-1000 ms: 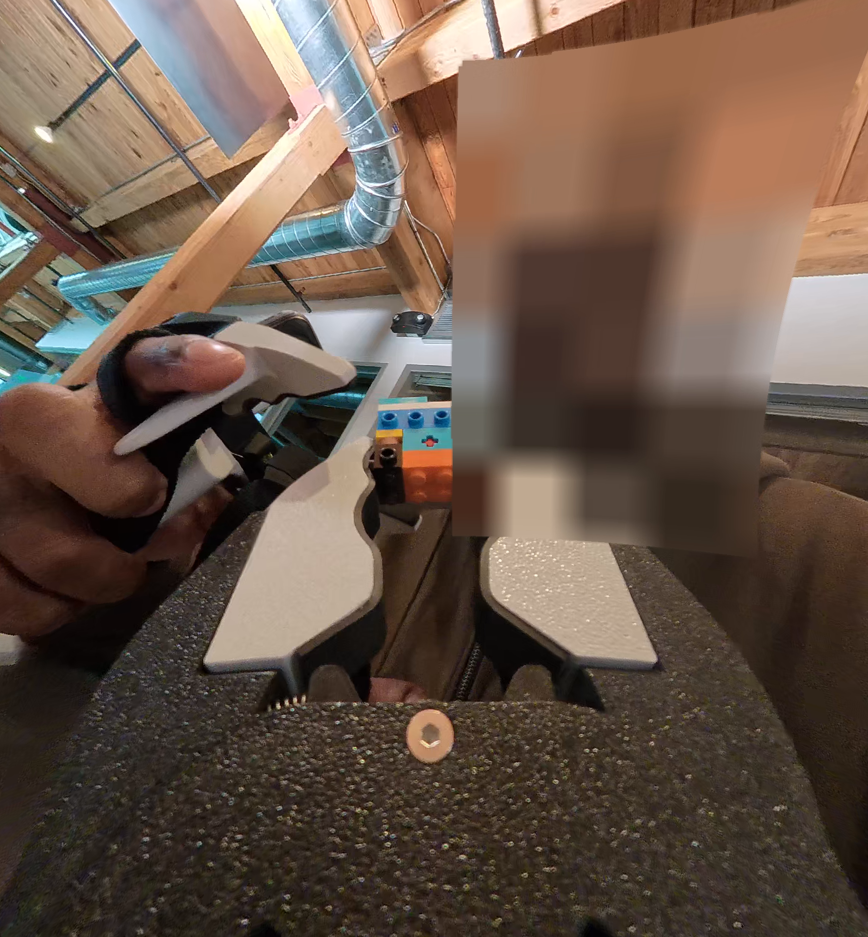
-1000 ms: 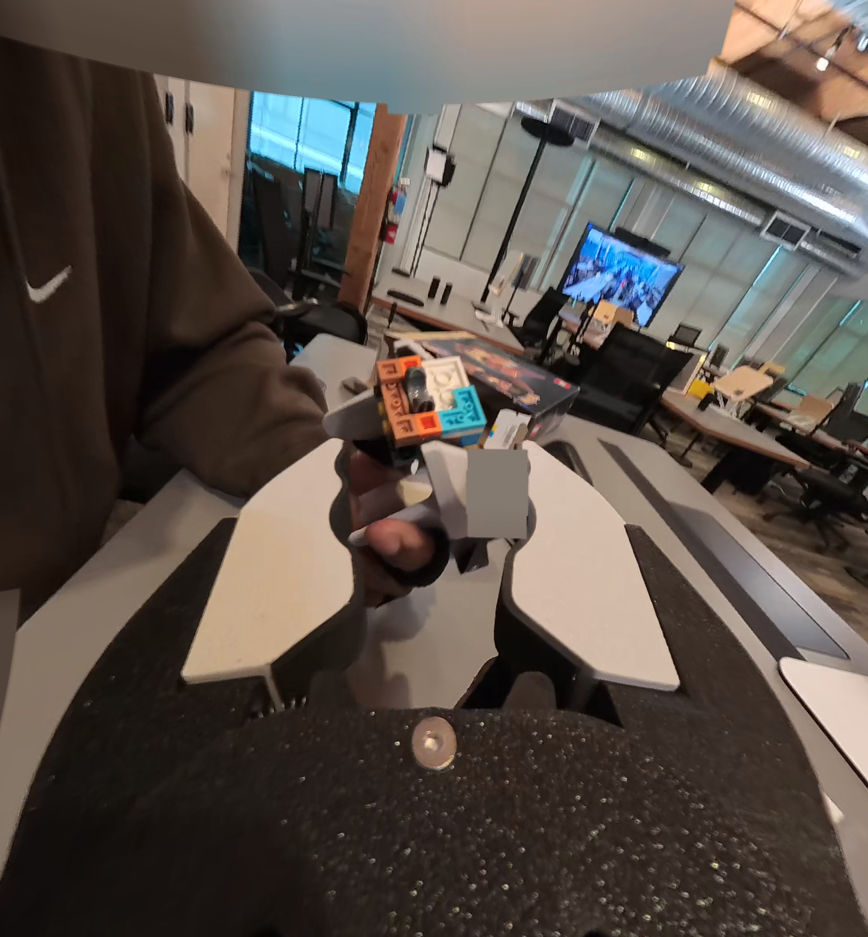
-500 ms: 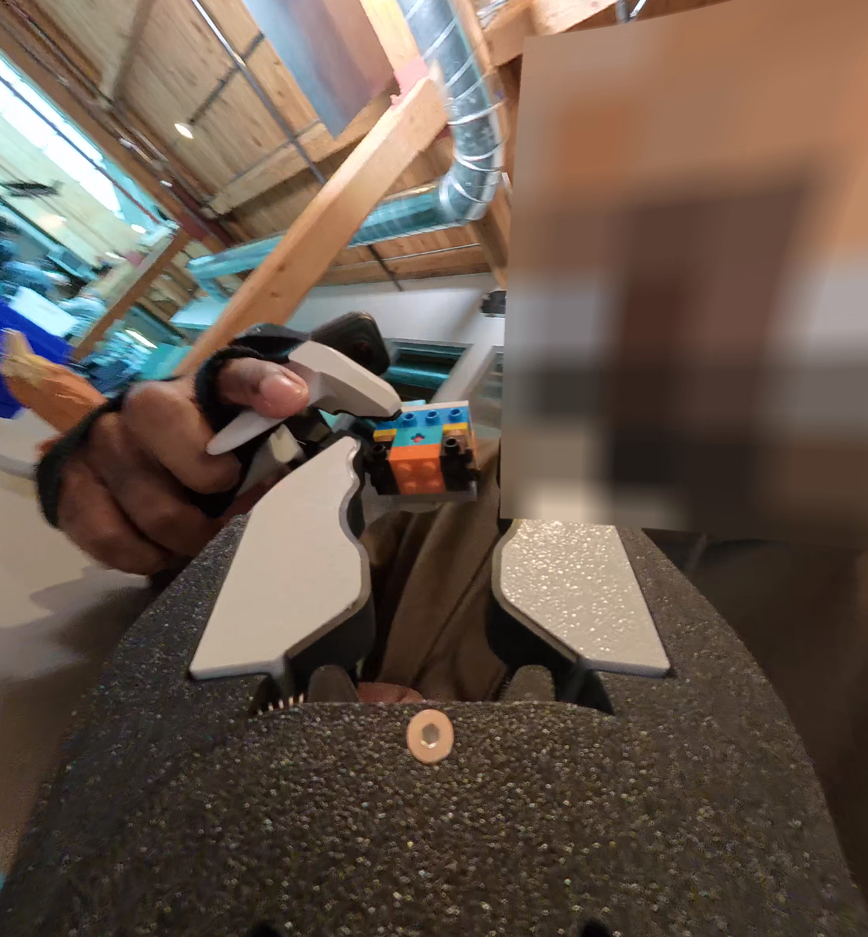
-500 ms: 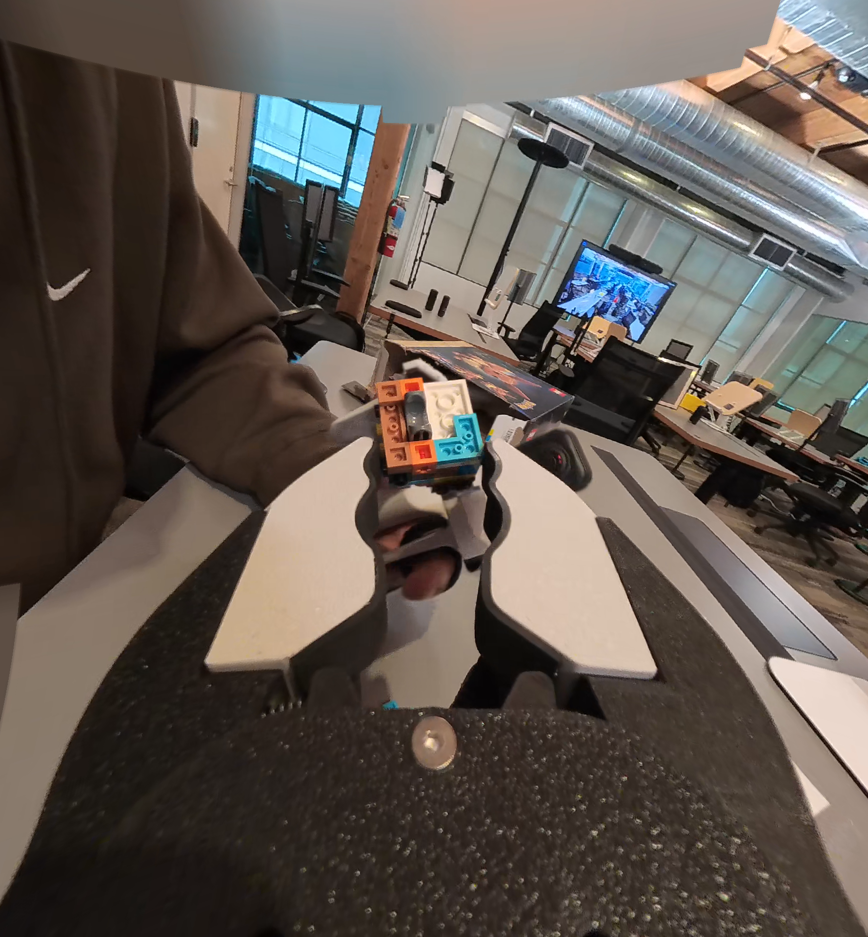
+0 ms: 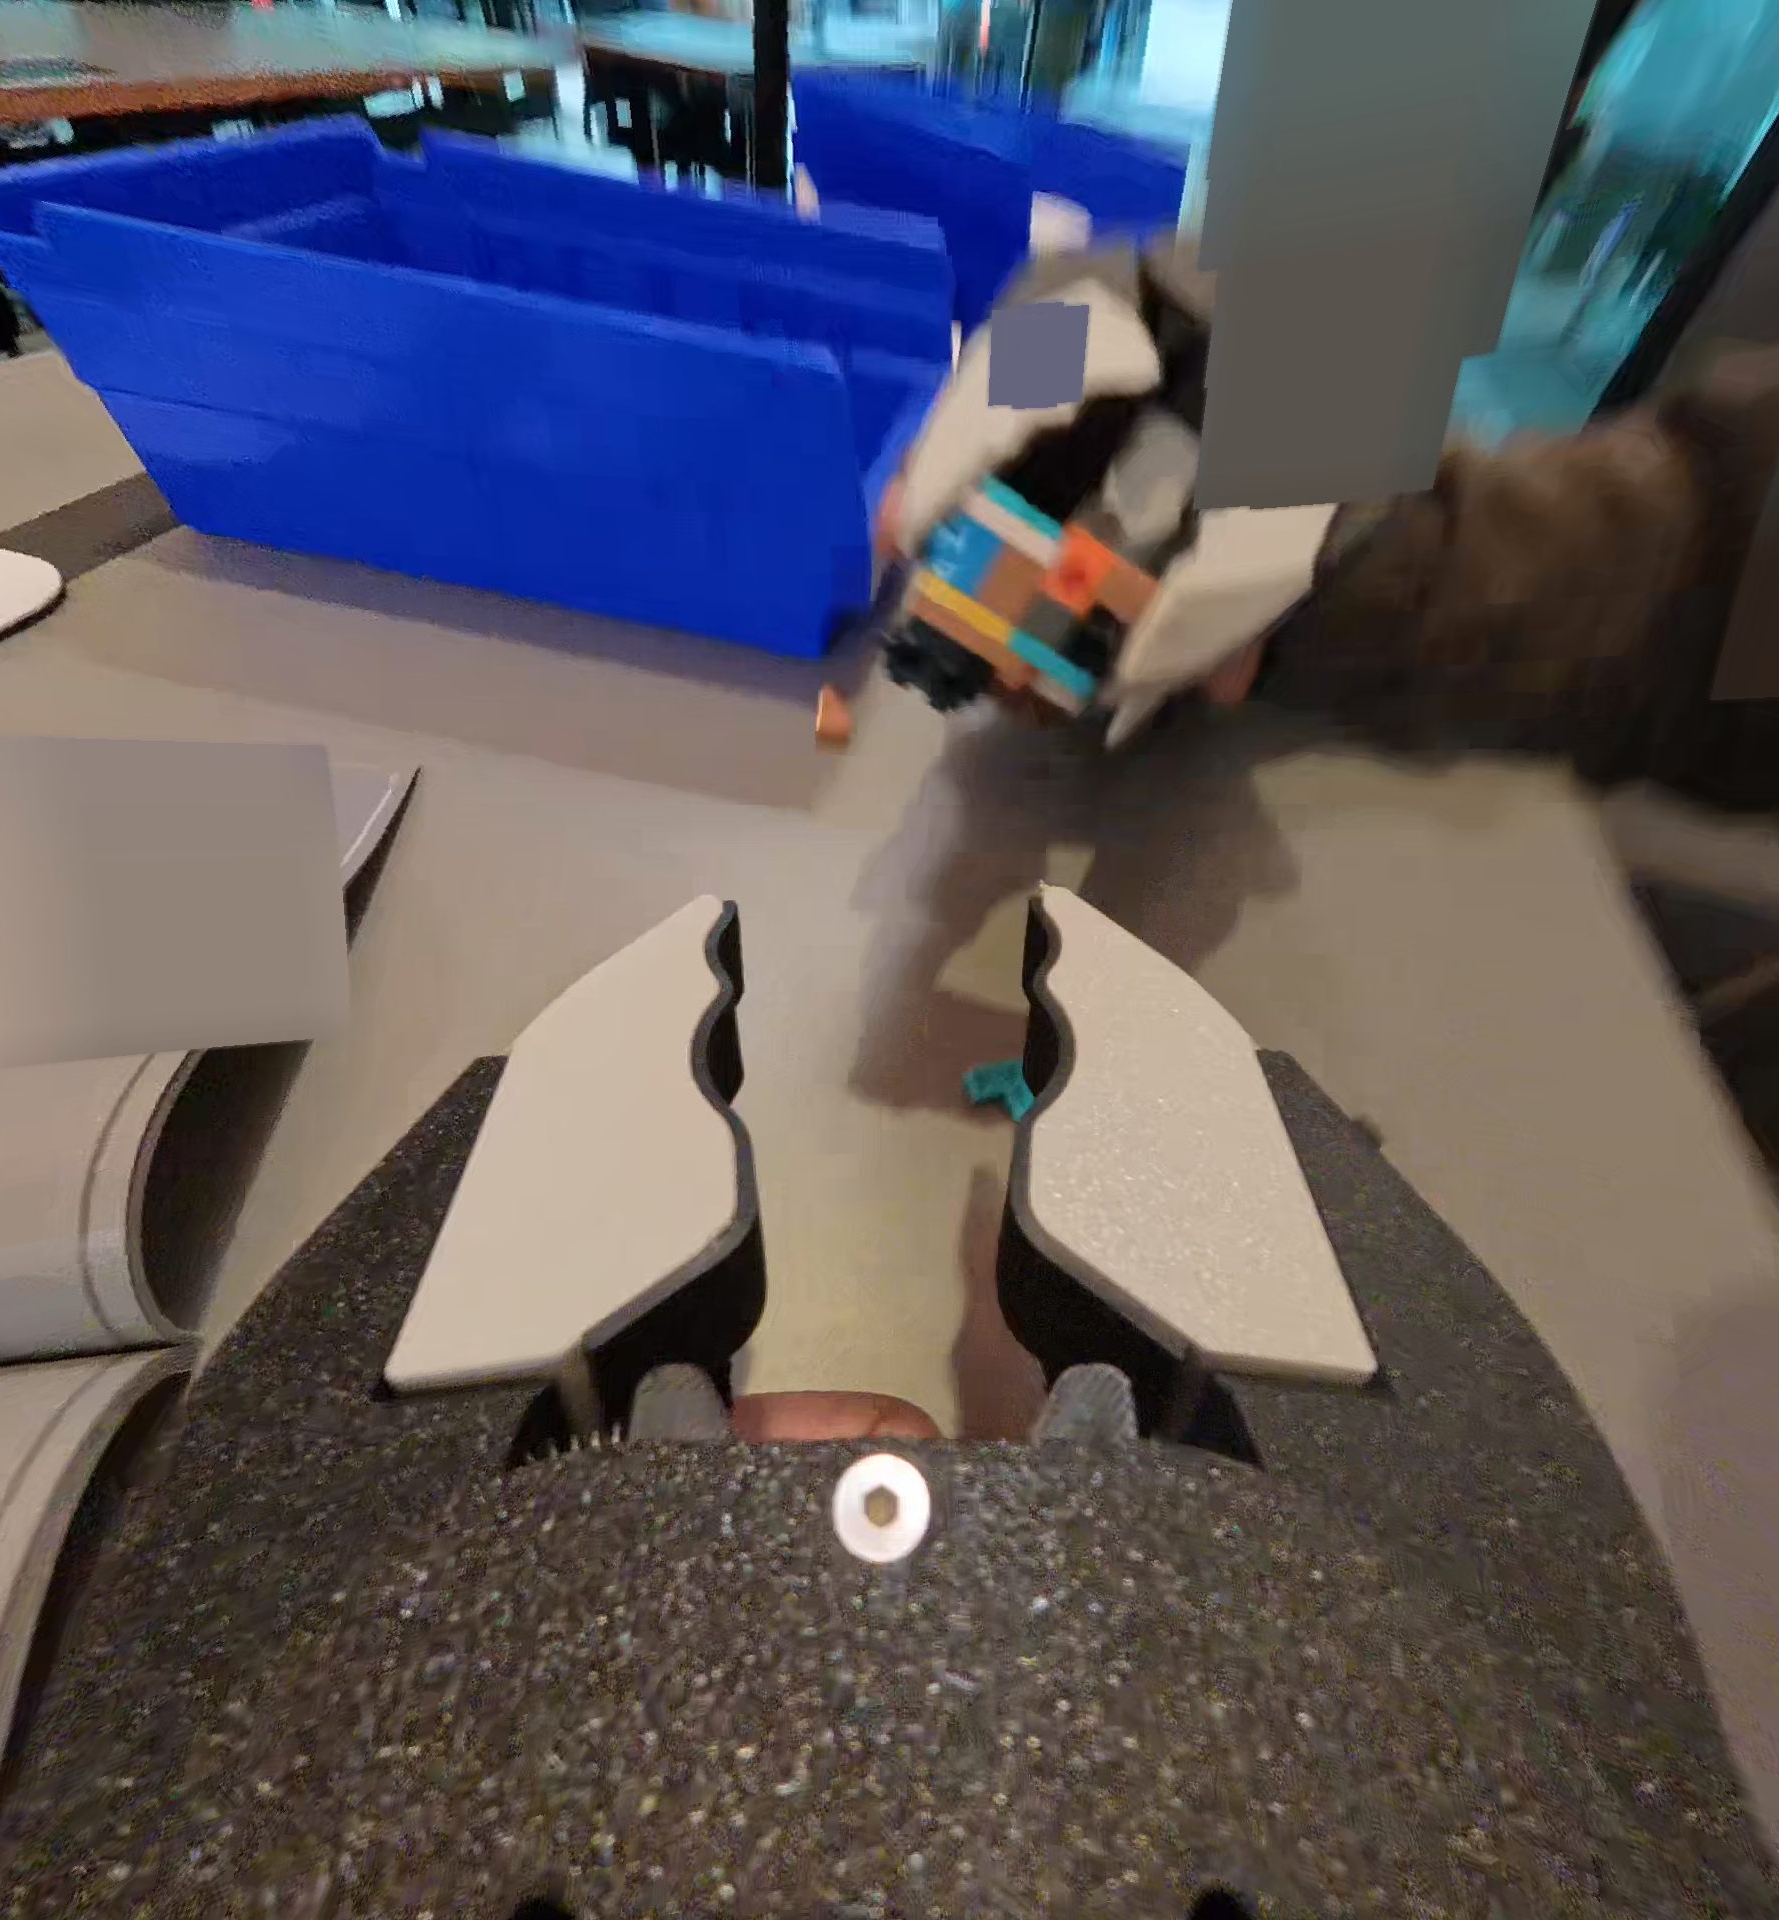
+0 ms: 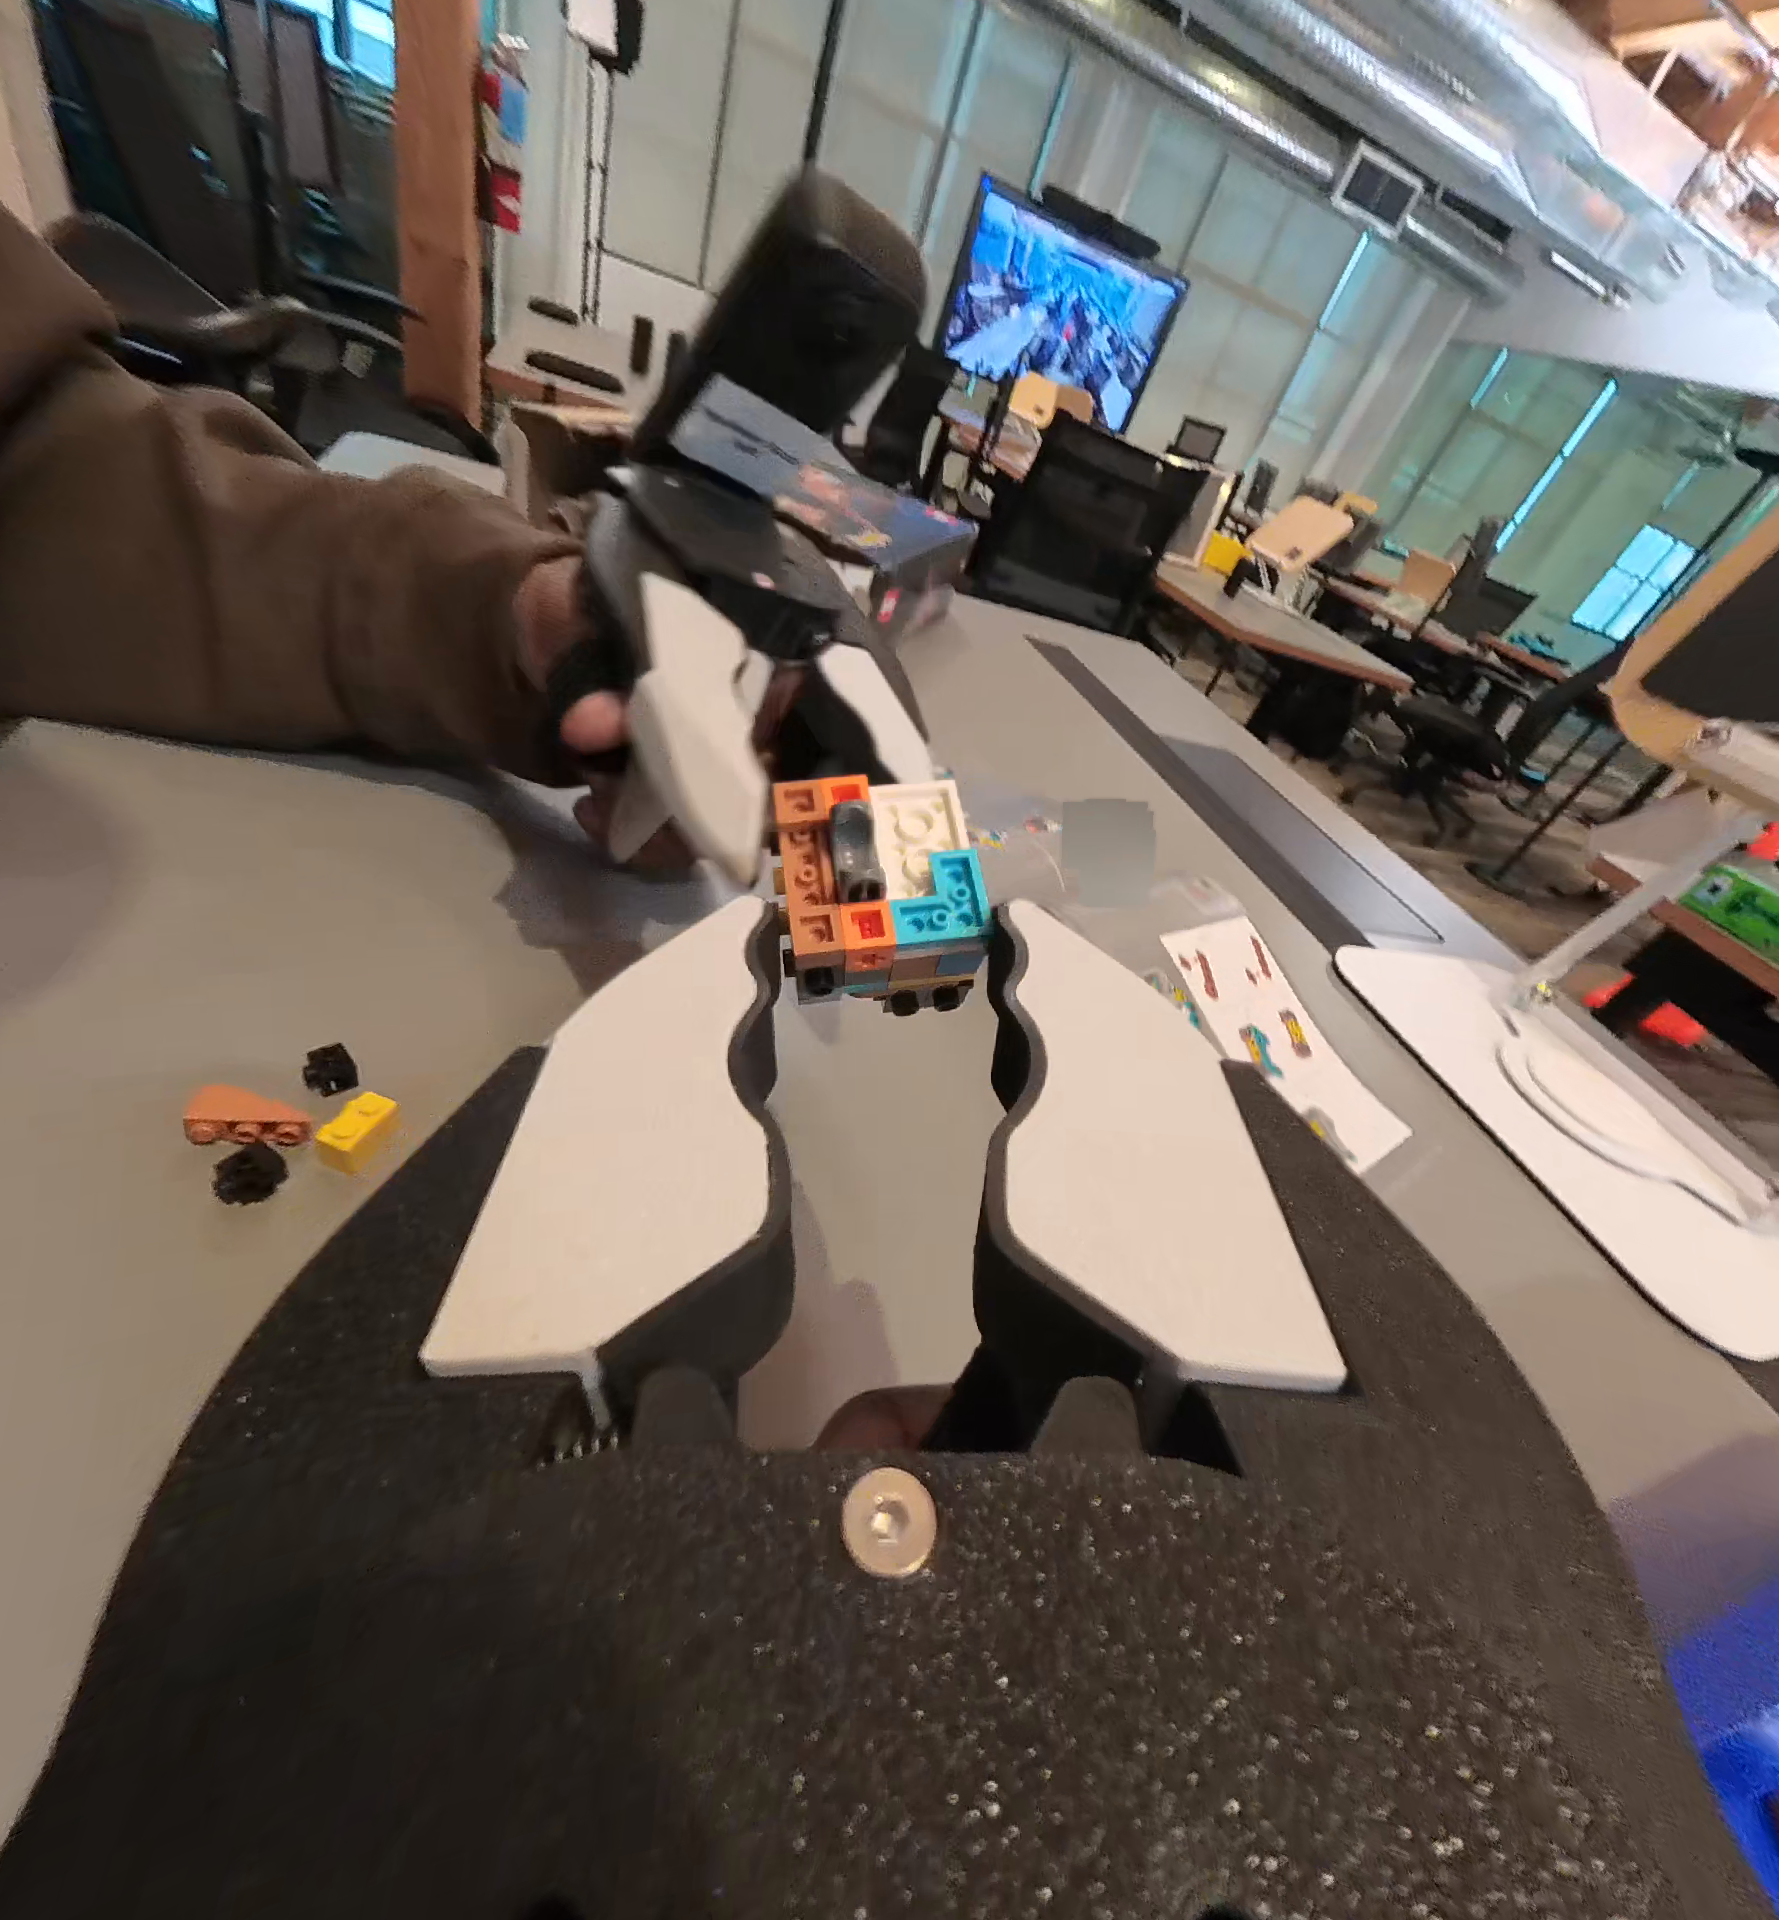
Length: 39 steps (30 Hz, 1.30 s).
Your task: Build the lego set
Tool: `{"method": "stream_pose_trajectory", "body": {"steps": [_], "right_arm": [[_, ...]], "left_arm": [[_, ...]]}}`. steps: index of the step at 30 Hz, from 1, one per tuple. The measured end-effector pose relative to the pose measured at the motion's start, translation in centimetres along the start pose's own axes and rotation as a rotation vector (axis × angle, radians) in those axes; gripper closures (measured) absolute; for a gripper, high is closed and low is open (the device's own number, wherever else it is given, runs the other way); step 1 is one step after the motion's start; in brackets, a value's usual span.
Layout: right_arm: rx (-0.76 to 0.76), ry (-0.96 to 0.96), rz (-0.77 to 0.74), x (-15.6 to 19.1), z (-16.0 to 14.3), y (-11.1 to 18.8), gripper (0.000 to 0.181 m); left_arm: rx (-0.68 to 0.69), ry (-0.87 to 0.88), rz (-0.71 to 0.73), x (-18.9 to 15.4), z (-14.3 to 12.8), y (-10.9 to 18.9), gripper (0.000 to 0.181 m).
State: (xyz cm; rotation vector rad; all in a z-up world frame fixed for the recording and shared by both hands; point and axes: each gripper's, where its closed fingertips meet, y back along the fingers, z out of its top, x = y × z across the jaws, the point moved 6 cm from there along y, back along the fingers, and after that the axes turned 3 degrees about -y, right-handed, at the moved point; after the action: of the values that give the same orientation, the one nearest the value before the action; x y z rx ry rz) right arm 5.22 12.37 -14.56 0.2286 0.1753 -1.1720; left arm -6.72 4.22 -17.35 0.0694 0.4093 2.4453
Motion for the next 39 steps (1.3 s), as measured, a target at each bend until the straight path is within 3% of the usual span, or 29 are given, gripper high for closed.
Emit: {"method": "stream_pose_trajectory", "body": {"steps": [4,8,17,24,32,39], "right_arm": [[0.056,-0.036,-0.047,-0.5,-1.1,-0.4,0.143],[0.081,-0.067,-0.056,-0.7,-1.8,-0.7,0.143],[0.113,-0.083,-0.098,-1.2,-2.3,-0.9,0.143],[0.119,-0.091,-0.112,-1.2,-2.4,-1.0,0.143],[0.119,-0.081,-0.105,-0.9,-2.3,-1.3,0.143],[0.103,-0.079,-0.105,-0.8,-2.2,-1.2,0.143]], "left_arm": [[0.206,-0.192,-0.028,-1.9,-2.0,-1.7,0.135],[0.241,-0.192,-0.089,-2.8,-2.3,-1.8,0.149],[0.407,-0.276,-0.082,-3.5,-3.7,-2.6,0.154],[0.426,-0.354,0.006,-3.3,-3.4,-2.3,0.166],[0.460,-0.296,0.013,-3.5,-3.6,-2.8,0.174],[0.324,-0.266,0.023,-2.5,-1.9,-2.1,0.167]]}}
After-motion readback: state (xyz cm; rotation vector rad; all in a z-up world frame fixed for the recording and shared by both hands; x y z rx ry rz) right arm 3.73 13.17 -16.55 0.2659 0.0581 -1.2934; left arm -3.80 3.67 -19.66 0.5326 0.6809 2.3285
